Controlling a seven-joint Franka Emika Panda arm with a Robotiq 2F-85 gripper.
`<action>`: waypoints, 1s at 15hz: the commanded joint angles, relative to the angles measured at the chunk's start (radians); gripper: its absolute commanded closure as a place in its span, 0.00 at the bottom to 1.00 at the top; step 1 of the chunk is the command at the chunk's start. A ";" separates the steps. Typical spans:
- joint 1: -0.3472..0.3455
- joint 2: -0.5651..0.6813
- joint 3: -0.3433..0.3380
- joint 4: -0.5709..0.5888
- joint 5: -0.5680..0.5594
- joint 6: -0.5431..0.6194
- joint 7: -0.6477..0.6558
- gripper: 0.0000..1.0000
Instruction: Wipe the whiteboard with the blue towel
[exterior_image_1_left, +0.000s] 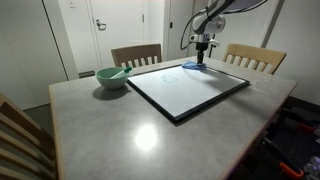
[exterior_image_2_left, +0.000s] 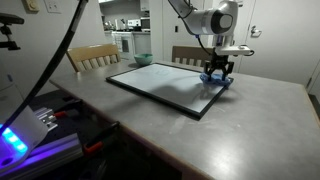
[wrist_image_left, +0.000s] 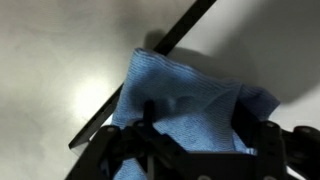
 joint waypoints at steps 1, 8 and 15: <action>-0.011 0.016 0.011 0.005 -0.010 -0.007 -0.001 0.55; -0.005 -0.006 0.024 0.015 -0.005 -0.106 -0.012 0.99; 0.016 -0.008 0.042 0.028 0.002 -0.193 0.004 0.97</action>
